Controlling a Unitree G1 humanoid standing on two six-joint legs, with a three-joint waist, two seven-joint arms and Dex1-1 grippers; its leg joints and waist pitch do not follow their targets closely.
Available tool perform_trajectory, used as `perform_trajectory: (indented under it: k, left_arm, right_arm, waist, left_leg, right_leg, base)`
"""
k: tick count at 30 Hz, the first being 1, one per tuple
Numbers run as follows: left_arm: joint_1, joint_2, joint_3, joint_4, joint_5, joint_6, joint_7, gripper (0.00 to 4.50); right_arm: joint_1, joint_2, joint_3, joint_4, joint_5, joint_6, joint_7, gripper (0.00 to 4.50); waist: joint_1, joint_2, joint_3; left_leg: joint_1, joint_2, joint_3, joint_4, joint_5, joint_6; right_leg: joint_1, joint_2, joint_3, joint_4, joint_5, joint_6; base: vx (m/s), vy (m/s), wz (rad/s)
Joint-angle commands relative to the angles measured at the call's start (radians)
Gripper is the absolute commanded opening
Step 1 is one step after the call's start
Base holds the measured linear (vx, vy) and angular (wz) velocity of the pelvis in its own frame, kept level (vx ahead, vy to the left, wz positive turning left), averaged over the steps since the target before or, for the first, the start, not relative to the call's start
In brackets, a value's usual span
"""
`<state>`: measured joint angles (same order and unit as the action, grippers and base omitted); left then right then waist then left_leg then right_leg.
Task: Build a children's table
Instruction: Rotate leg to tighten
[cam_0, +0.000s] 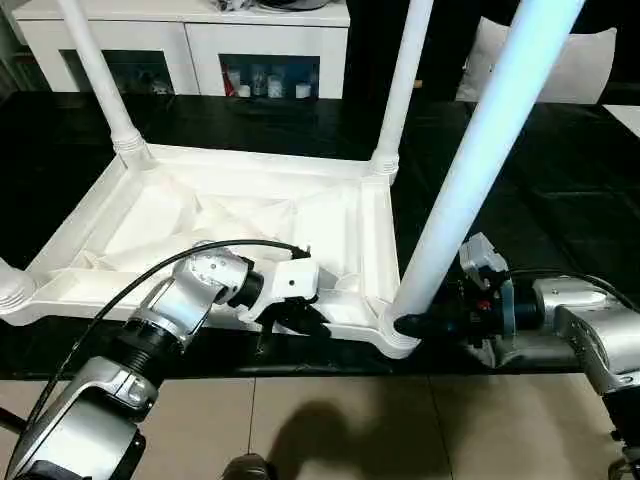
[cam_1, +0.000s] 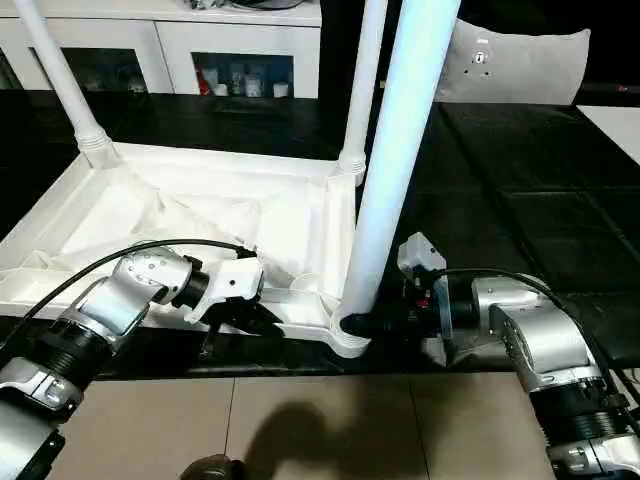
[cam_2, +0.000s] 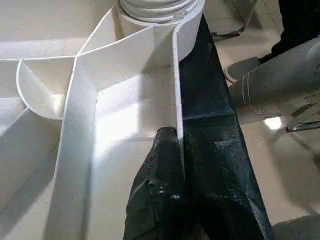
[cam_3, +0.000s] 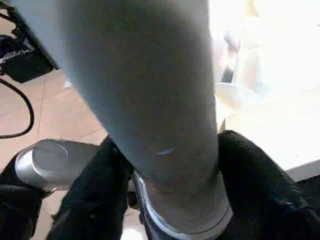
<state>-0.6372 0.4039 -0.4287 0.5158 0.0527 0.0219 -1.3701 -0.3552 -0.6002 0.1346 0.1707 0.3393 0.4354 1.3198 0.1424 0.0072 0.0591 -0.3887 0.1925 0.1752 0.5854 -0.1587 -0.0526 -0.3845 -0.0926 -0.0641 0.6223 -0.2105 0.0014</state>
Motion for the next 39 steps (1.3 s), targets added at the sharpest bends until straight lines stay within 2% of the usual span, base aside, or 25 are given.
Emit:
perform_trajectory:
  k: [1, 3, 5, 8, 9, 10, 11, 14, 16, 17, 18, 19, 20, 21, 22, 23, 25, 26, 31, 32, 34, 36, 38, 39]
  left_arm:
    - [0.001, -0.010, -0.004, -0.036, -0.016, -0.006, -0.008, 0.00]
    - [0.005, -0.016, 0.003, -0.042, -0.019, 0.017, 0.010, 0.00]
    - [0.008, -0.033, 0.020, -0.043, -0.023, 0.057, 0.047, 0.00]
    - [0.008, -0.067, 0.044, -0.047, -0.029, 0.130, 0.115, 0.00]
    - [0.005, -0.088, 0.055, -0.047, -0.025, 0.171, 0.159, 0.00]
    - [0.003, -0.102, 0.061, -0.046, -0.022, 0.197, 0.187, 0.00]
    - [-0.005, -0.127, 0.073, -0.038, -0.016, 0.223, 0.243, 0.00]
    - [-0.040, -0.211, 0.110, 0.005, 0.002, 0.300, 0.417, 0.00]
    - [-0.046, -0.227, 0.118, 0.011, 0.005, 0.317, 0.449, 0.00]
    - [-0.072, -0.306, 0.145, 0.033, 0.024, 0.365, 0.596, 0.00]
    - [-0.079, -0.336, 0.148, 0.033, 0.029, 0.374, 0.633, 0.00]
    - [-0.079, -0.337, 0.148, 0.033, 0.029, 0.374, 0.633, 0.00]
    - [-0.080, -0.354, 0.149, 0.026, 0.029, 0.375, 0.639, 0.00]
    - [-0.081, -0.355, 0.150, 0.026, 0.029, 0.375, 0.640, 0.00]
    - [-0.081, -0.362, 0.152, 0.023, 0.030, 0.377, 0.645, 0.00]
    - [-0.084, -0.361, 0.144, 0.021, 0.041, 0.364, 0.648, 0.00]
    - [-0.084, -0.350, 0.135, 0.022, 0.047, 0.348, 0.639, 0.00]
    - [-0.080, -0.336, 0.125, 0.019, 0.053, 0.336, 0.627, 0.00]
    - [-0.062, -0.284, 0.093, 0.002, 0.068, 0.290, 0.561, 0.00]
    - [-0.057, -0.264, 0.086, 0.004, 0.070, 0.268, 0.538, 0.00]
    - [-0.047, -0.224, 0.074, 0.007, 0.072, 0.225, 0.486, 0.00]
    - [-0.040, -0.199, 0.065, 0.005, 0.070, 0.197, 0.448, 0.00]
    - [-0.034, -0.170, 0.053, 0.002, 0.065, 0.162, 0.403, 0.00]
    - [-0.027, -0.143, 0.046, -0.002, 0.053, 0.118, 0.346, 0.00]
  right_arm:
    - [-0.001, -0.001, 0.012, -0.014, 0.006, 0.017, 0.012, 2.49]
    - [0.000, 0.013, 0.007, -0.012, 0.005, 0.024, -0.016, 2.22]
    - [-0.004, 0.047, -0.004, 0.003, -0.007, 0.030, -0.088, 2.18]
    - [-0.030, 0.102, -0.016, 0.050, -0.036, 0.061, -0.214, 2.11]
    - [-0.046, 0.131, -0.025, 0.077, -0.050, 0.074, -0.276, 2.07]
    - [-0.056, 0.149, -0.032, 0.094, -0.058, 0.081, -0.314, 2.06]
    - [-0.067, 0.181, -0.045, 0.107, -0.064, 0.101, -0.377, 2.04]
    - [-0.095, 0.276, -0.088, 0.122, -0.098, 0.171, -0.596, 2.03]
    - [-0.100, 0.294, -0.095, 0.125, -0.109, 0.178, -0.638, 2.02]
    - [-0.135, 0.368, -0.134, 0.173, -0.141, 0.185, -0.805, 2.02]
    - [-0.151, 0.391, -0.144, 0.203, -0.155, 0.152, -0.858, 2.02]
    - [-0.151, 0.391, -0.144, 0.203, -0.155, 0.150, -0.858, 2.02]
    - [-0.157, 0.398, -0.140, 0.219, -0.157, 0.110, -0.857, 2.02]
    - [-0.158, 0.398, -0.140, 0.220, -0.157, 0.108, -0.856, 2.35]
    - [-0.160, 0.401, -0.140, 0.225, -0.154, 0.098, -0.849, 2.54]
    - [-0.158, 0.414, -0.151, 0.205, -0.129, 0.121, -0.826, 2.66]
    - [-0.154, 0.413, -0.163, 0.187, -0.114, 0.132, -0.810, 2.69]
    - [-0.149, 0.409, -0.174, 0.174, -0.106, 0.137, -0.796, 2.95]
    - [-0.129, 0.359, -0.172, 0.158, -0.097, 0.108, -0.745, 3.26]
    - [-0.122, 0.332, -0.168, 0.154, -0.096, 0.090, -0.712, 3.48]
    - [-0.107, 0.276, -0.155, 0.148, -0.105, 0.056, -0.635, 3.54]
    - [-0.097, 0.244, -0.146, 0.138, -0.109, 0.038, -0.584, 3.83]
    - [-0.084, 0.210, -0.142, 0.116, -0.104, 0.017, -0.519, 3.91]
    - [-0.074, 0.174, -0.133, 0.096, -0.101, -0.008, -0.454, 3.99]
  waist:
    - [-0.009, -0.014, -0.067]
    - [-0.009, -0.014, -0.067]
    - [-0.011, -0.014, -0.065]
    - [-0.022, -0.015, -0.060]
    - [-0.035, -0.014, -0.055]
    - [-0.038, -0.014, -0.054]
    - [-0.048, -0.012, -0.055]
    - [-0.062, -0.016, -0.058]
    - [-0.066, -0.017, -0.060]
    - [-0.069, -0.009, -0.059]
    - [-0.072, -0.013, -0.060]
    - [-0.071, -0.012, -0.062]
    - [-0.071, -0.013, -0.063]
    - [-0.071, -0.013, -0.066]
    - [-0.071, -0.013, -0.066]
    - [-0.072, -0.014, -0.067]
    - [-0.071, -0.013, -0.067]
    - [-0.070, -0.012, -0.066]
    - [-0.069, -0.011, -0.065]
    - [-0.070, -0.010, -0.066]
    - [-0.066, -0.007, -0.065]
    - [-0.065, -0.008, -0.065]
    - [-0.061, -0.012, -0.066]
    - [-0.059, -0.010, -0.066]
  left_leg:
    - [0.024, 0.043, -0.004, -0.063, -0.179, 0.050]
    - [0.023, 0.042, -0.005, -0.064, -0.178, 0.050]
    - [0.022, 0.042, -0.005, -0.065, -0.182, 0.043]
    - [0.025, 0.038, -0.007, -0.071, -0.237, 0.012]
    - [0.024, 0.037, -0.009, -0.074, -0.266, -0.003]
    - [0.025, 0.037, -0.011, -0.075, -0.278, -0.008]
    - [0.025, 0.036, -0.011, -0.076, -0.278, -0.015]
    - [0.022, 0.032, -0.012, -0.074, -0.251, -0.016]
    - [0.020, 0.030, -0.010, -0.071, -0.231, -0.007]
    - [0.022, 0.029, -0.007, -0.069, -0.214, -0.002]
    - [0.021, 0.027, -0.008, -0.069, -0.212, -0.008]
    - [0.022, 0.027, -0.009, -0.068, -0.206, -0.009]
    - [0.019, 0.027, -0.008, -0.067, -0.192, -0.001]
    - [0.017, 0.027, -0.008, -0.066, -0.167, 0.012]
    - [0.017, 0.027, -0.008, -0.066, -0.167, 0.012]
    - [0.015, 0.024, -0.006, -0.063, -0.128, 0.044]
    - [0.016, 0.025, -0.005, -0.063, -0.118, 0.068]
    - [0.016, 0.027, -0.006, -0.064, -0.119, 0.073]
    - [0.018, 0.031, -0.007, -0.067, -0.140, 0.063]
    - [0.019, 0.031, -0.007, -0.066, -0.139, 0.063]
    - [0.018, 0.031, -0.008, -0.066, -0.140, 0.065]
    - [0.018, 0.033, -0.006, -0.065, -0.145, 0.070]
    - [0.018, 0.033, -0.006, -0.064, -0.144, 0.074]
    - [0.018, 0.034, -0.006, -0.064, -0.139, 0.077]
  right_leg:
    - [0.037, -0.058, 0.041, -0.070, -0.111, -0.247]
    - [0.038, -0.058, 0.041, -0.069, -0.111, -0.247]
    - [0.036, -0.060, 0.042, -0.070, -0.123, -0.245]
    - [0.033, -0.060, 0.042, -0.079, -0.227, -0.227]
    - [0.031, -0.059, 0.042, -0.083, -0.270, -0.218]
    - [0.031, -0.060, 0.042, -0.087, -0.295, -0.212]
    - [0.030, -0.059, 0.043, -0.086, -0.298, -0.208]
    - [0.033, -0.055, 0.043, -0.086, -0.256, -0.205]
    - [0.035, -0.054, 0.043, -0.085, -0.221, -0.206]
    - [0.030, -0.053, 0.046, -0.084, -0.196, -0.211]
    - [0.031, -0.052, 0.044, -0.087, -0.199, -0.212]
    - [0.034, -0.054, 0.043, -0.086, -0.196, -0.212]
    - [0.037, -0.053, 0.043, -0.085, -0.168, -0.212]
    - [0.041, -0.050, 0.042, -0.081, -0.112, -0.216]
    - [0.041, -0.050, 0.042, -0.081, -0.112, -0.216]
    - [0.046, -0.048, 0.041, -0.076, -0.032, -0.228]
    - [0.046, -0.049, 0.040, -0.076, -0.013, -0.237]
    - [0.047, -0.049, 0.039, -0.077, -0.020, -0.239]
    - [0.048, -0.051, 0.040, -0.079, -0.048, -0.235]
    - [0.047, -0.050, 0.040, -0.078, -0.038, -0.240]
    - [0.049, -0.052, 0.039, -0.078, -0.028, -0.241]
    - [0.048, -0.051, 0.039, -0.077, -0.017, -0.245]
    - [0.049, -0.053, 0.039, -0.076, -0.018, -0.248]
    - [0.048, -0.053, 0.039, -0.075, -0.016, -0.250]
  base:
    - [0.000, 0.000, 0.00]
    - [0.000, 0.000, 0.00]
    - [0.000, 0.000, 0.00]
    - [0.000, 0.000, 0.00]
    - [0.000, 0.000, 0.00]
    - [0.000, 0.000, 0.00]
    - [0.000, 0.000, 0.00]
    - [0.000, 0.000, 0.00]
    - [0.000, 0.000, 0.00]
    - [0.000, 0.000, 0.00]
    - [0.000, 0.000, 0.00]
    - [0.000, 0.000, 0.00]
    - [0.000, 0.000, 0.00]
    - [0.000, 0.000, 0.00]
    - [0.000, 0.000, 0.00]
    - [0.000, 0.000, 0.00]
    - [0.000, 0.000, 0.00]
    - [0.000, 0.000, 0.00]
    - [0.000, 0.000, 0.00]
    - [0.000, 0.000, 0.00]
    - [0.000, 0.000, 0.00]
    - [0.000, 0.000, 0.00]
    - [0.000, 0.000, 0.00]
    - [0.000, 0.000, 0.00]
